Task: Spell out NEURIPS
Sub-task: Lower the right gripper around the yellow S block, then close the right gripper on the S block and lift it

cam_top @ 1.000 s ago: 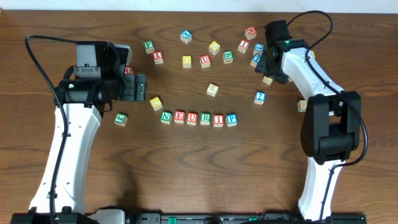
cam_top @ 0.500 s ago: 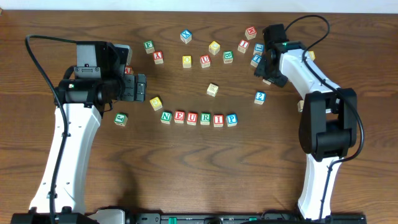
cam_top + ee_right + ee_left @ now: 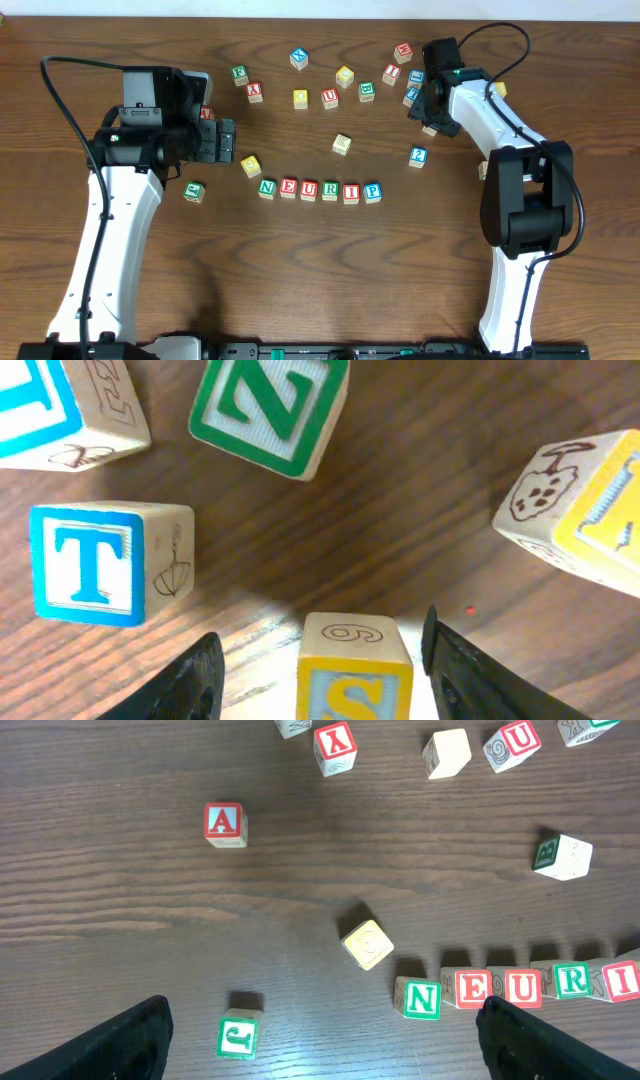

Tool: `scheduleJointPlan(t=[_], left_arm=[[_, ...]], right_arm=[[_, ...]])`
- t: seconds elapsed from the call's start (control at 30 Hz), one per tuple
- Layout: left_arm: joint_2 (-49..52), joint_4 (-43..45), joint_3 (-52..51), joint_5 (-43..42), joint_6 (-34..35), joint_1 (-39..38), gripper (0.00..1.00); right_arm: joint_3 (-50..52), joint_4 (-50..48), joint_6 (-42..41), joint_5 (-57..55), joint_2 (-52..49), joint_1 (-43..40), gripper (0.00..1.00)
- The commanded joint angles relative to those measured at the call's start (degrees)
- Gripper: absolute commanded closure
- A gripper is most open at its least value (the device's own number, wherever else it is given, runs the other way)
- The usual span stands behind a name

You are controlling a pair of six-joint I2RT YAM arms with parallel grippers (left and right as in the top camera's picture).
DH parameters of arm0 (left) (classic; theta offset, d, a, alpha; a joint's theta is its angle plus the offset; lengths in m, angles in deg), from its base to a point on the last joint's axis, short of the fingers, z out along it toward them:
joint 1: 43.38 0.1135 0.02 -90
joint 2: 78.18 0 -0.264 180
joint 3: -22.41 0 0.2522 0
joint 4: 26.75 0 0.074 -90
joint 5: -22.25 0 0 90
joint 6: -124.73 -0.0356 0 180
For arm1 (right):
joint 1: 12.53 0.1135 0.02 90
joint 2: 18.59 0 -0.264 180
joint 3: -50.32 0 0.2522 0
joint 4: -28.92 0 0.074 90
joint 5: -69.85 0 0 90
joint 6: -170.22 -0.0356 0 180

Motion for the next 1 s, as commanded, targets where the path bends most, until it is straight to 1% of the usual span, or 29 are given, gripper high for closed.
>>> scheduleJointPlan(t=[0.0,0.27,0.43,0.53,0.97], left_arm=[[-0.09,0.00,1.18,-0.04,-0.13,0.22,0.04],[-0.11,0.00,1.18,-0.07,-0.13,0.20,0.04],[-0.11,0.00,1.18,-0.04,-0.11,0.22,0.04],[-0.09,0.00,1.18,-0.07,-0.13,0.20,0.04],[-0.09,0.00,1.18,-0.07,-0.13,0.22,0.04]], right_arm=[[0.42,-0.35,-0.79,-0.92,-0.66,0.48,0.41],[0.42,1.84,-0.83,-0.90,-0.66,0.48,0.45],[0.42,2.25,-1.46,-0.87,-0.66,0.48,0.46],[0.42,2.25,-1.49,-0.90,-0.66,0.48,0.52],[0.42,2.27,-1.46,-0.90,-0.66,0.48,0.63]])
